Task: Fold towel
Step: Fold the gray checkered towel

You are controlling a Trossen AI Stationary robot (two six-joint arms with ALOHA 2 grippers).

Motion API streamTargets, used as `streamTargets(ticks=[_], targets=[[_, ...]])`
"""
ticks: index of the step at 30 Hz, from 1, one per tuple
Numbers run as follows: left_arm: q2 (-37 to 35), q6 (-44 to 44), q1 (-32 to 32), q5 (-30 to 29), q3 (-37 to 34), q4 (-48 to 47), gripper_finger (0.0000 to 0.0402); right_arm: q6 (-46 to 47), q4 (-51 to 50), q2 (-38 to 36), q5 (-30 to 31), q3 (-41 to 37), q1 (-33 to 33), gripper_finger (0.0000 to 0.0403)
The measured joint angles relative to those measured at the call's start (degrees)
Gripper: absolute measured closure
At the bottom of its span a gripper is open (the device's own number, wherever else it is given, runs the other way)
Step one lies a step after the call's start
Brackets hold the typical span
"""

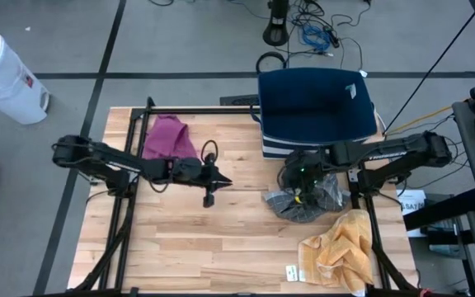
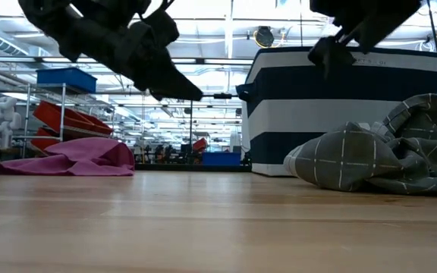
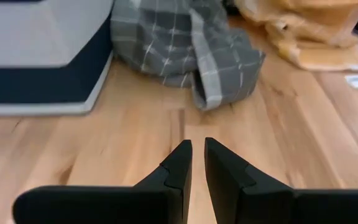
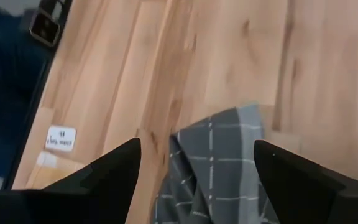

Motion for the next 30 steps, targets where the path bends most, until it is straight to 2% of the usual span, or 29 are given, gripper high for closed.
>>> streamTargets(ticks=[8, 13, 24, 30], targets=[[11.0, -1.6, -0.4, 1.1, 0.0, 14.6, 0.0351, 0.0, -2.6, 3.6, 0.5, 0.0, 0.6, 0.0105], [15.3, -2.8, -0.4, 1.2, 0.0, 20.4, 0.0351, 0.2, -3.8, 5.4, 1.7, 0.0, 0.7, 0.0105], [16.1, -3.0, -0.4, 1.2, 0.0, 21.0, 0.0351, -0.2, -3.1, 12.7, 4.0, 0.0, 2.3, 0.0105], [16.1, -3.0, -0.4, 1.2, 0.0, 21.0, 0.0351, -1.2, -3.3, 17.3, 8.9, 0.0, 3.2, 0.0109]])
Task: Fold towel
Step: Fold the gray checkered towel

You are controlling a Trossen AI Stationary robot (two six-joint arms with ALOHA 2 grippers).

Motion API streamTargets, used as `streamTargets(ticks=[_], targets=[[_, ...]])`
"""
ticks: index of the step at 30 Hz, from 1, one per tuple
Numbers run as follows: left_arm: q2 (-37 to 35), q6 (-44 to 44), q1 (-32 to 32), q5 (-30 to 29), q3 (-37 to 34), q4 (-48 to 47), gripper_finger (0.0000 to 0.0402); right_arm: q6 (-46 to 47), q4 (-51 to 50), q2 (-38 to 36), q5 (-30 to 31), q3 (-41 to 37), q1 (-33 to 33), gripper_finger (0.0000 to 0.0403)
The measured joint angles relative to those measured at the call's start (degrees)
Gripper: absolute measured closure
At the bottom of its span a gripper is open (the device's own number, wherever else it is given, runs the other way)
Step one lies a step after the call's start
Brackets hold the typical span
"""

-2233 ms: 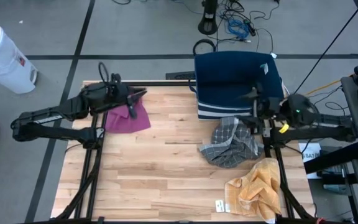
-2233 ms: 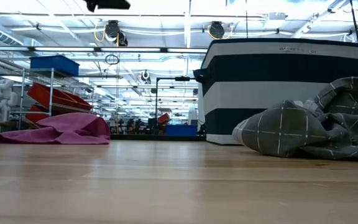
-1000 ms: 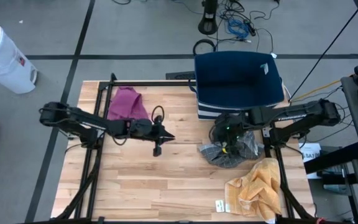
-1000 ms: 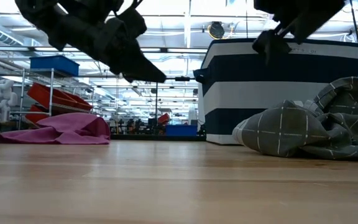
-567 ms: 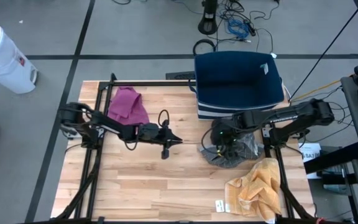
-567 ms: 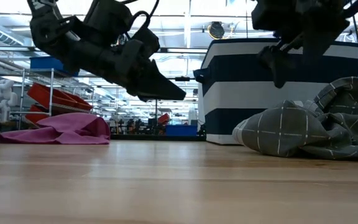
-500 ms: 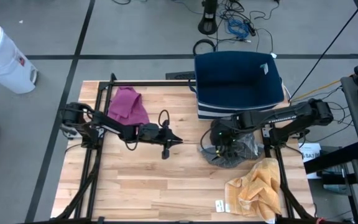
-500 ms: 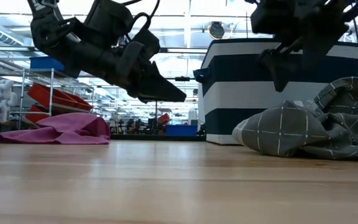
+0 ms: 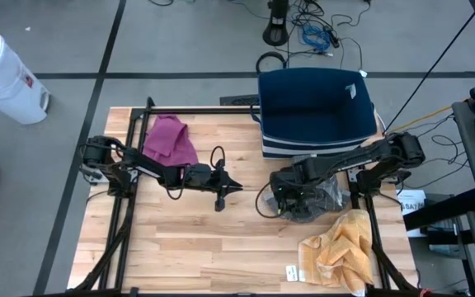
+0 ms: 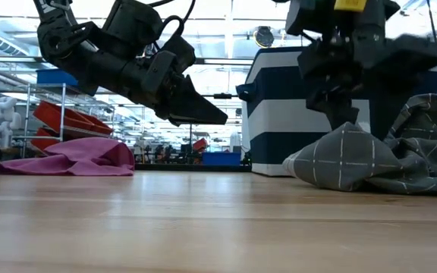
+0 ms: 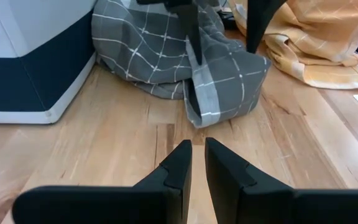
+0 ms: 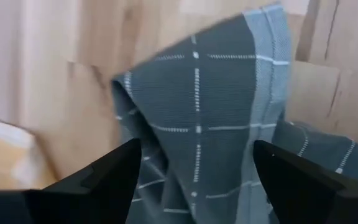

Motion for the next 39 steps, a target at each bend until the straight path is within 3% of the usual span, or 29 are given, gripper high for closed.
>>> streamTargets(ticks=[5, 11, 13, 20, 31, 39], targets=[[0.0, 0.0, 0.0, 0.0, 0.0, 0.0, 0.0351, -1.3, 0.0, 1.4, 3.3, 0.0, 0.4, 0.0173], [0.0, 0.0, 0.0, 0.0, 0.0, -0.1, 0.0351, -2.5, 0.1, 1.0, 4.7, 0.0, 0.9, 0.0355], [0.0, 0.0, 0.0, 0.0, 0.0, 0.0, 0.0351, -3.0, 0.1, 0.9, 4.8, 0.0, 0.9, 0.0389], [0.0, 0.0, 0.0, 1.5, 0.0, 6.9, 0.0351, -5.4, 0.6, 0.9, 6.6, 2.2, 2.4, 0.0401], [0.0, -1.1, 0.7, 11.0, 1.6, 13.5, 0.0351, -14.2, -6.3, 0.8, 18.0, 21.0, 6.6, 0.0403], [0.0, 0.7, 0.8, 12.0, 1.6, 14.9, 0.0320, -15.7, -14.2, 0.8, 18.6, 31.6, 6.8, 0.0403]])
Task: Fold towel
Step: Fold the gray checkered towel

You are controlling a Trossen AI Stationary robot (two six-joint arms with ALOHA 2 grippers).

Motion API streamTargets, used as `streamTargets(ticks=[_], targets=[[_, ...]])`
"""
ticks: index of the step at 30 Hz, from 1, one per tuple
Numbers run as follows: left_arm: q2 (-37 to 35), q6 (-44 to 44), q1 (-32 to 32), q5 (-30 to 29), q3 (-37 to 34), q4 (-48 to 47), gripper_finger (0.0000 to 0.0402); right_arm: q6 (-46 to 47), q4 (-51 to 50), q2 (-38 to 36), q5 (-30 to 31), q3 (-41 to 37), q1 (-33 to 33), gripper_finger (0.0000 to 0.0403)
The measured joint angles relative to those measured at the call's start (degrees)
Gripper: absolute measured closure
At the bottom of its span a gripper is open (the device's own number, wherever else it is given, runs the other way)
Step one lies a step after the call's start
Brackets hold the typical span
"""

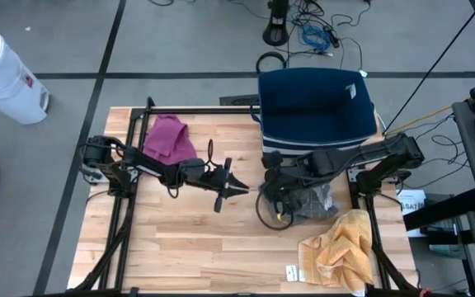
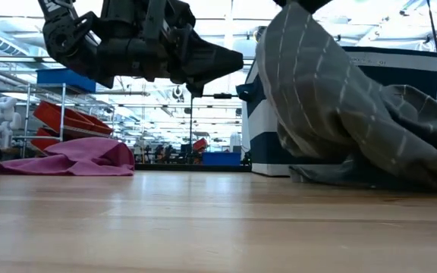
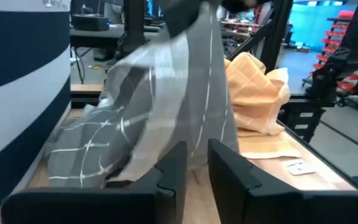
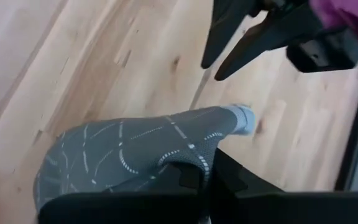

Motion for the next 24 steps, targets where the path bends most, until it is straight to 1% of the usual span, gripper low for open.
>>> streamTargets(ticks=[6, 9, 12, 16, 20, 22, 24], targets=[[0.0, 1.3, 1.0, 2.3, 0.0, 4.6, 0.0275, -0.8, -5.4, 0.0, -0.3, 8.2, 0.0, 0.0403], [0.0, 2.0, 1.8, 2.2, 0.1, 6.2, 0.0260, -1.1, -6.9, 0.0, -0.7, 12.6, 0.0, 0.0403], [0.0, 3.0, 2.6, 1.3, 1.2, 5.6, 0.0249, -1.8, -7.3, 0.0, -1.3, 16.9, 0.0, 0.0403], [0.0, 7.4, 2.9, 0.4, 2.0, 5.2, 0.0243, -2.8, -7.2, 0.0, -4.7, 21.9, 0.0, 0.0403], [0.0, 11.4, 3.2, -0.8, 2.1, 7.2, 0.0243, -1.6, -7.4, 0.0, -10.4, 25.4, 0.0, 0.0403], [0.0, 12.3, 3.6, -0.2, 2.1, 9.3, 0.0243, -0.9, -7.5, 0.0, -13.6, 26.2, 0.0, 0.0403], [0.0, 12.5, 4.0, 2.0, 2.1, 12.6, 0.0243, 0.0, -7.5, 0.0, -15.9, 26.3, 0.0, 0.0403]])
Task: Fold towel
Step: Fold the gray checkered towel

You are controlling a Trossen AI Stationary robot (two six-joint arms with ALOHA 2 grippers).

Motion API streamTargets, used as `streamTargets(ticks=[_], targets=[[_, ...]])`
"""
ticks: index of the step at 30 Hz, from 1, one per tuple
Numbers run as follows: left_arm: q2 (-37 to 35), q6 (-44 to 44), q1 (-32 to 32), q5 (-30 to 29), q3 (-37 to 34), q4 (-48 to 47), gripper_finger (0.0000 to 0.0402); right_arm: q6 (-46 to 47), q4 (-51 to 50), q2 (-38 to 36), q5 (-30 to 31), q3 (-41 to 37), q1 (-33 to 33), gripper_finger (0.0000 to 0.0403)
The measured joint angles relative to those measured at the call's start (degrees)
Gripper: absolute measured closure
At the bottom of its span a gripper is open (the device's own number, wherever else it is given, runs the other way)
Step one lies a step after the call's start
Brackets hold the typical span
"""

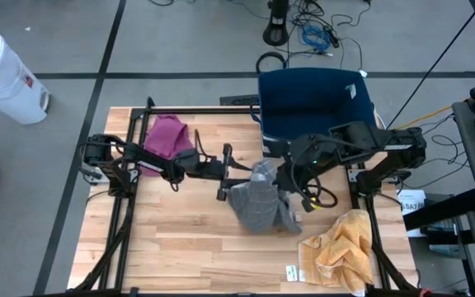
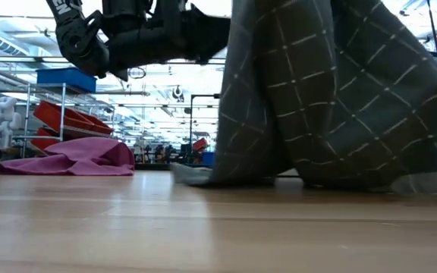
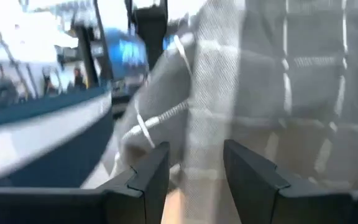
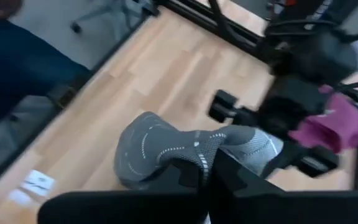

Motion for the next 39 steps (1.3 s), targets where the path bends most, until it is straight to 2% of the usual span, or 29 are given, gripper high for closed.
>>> streamTargets(ticks=[6, 10, 14, 19, 24, 27, 31, 39], targets=[[0.0, -1.0, 1.3, 6.4, 0.0, 7.4, 0.0243, 2.8, -0.9, 0.0, -1.5, -0.3, 0.0, 0.0403], [0.0, -6.3, 2.2, 15.1, 2.7, 7.8, 0.0243, 3.5, -1.0, 0.1, -1.5, -0.4, 0.0, 0.0403], [0.0, -8.1, 1.6, 19.3, 5.9, 2.6, 0.0243, 3.5, -0.9, 0.5, -1.5, -0.4, 0.0, 0.0403], [0.0, -5.1, 0.7, 18.6, 9.4, -7.0, 0.0243, 3.5, -1.0, 1.8, -1.5, -0.4, 0.0, 0.0403], [0.0, -5.4, -0.1, 27.5, 9.7, -6.7, 0.0243, 3.4, -2.5, 3.3, -1.5, -0.4, 0.0, 0.0403], [0.0, -5.7, -0.8, 30.8, 9.7, -7.3, 0.0243, 3.0, -3.1, 3.7, -1.0, -0.4, 0.0, 0.0403], [0.0, -5.2, -2.1, 30.5, 9.7, -9.5, 0.0243, 2.0, -2.6, 3.7, 1.2, -0.4, -0.2, 0.0403], [0.0, -3.5, -2.3, 23.7, 9.7, -13.8, 0.0244, -1.4, 1.5, 3.7, 3.7, -0.4, -0.2, 0.0403]])
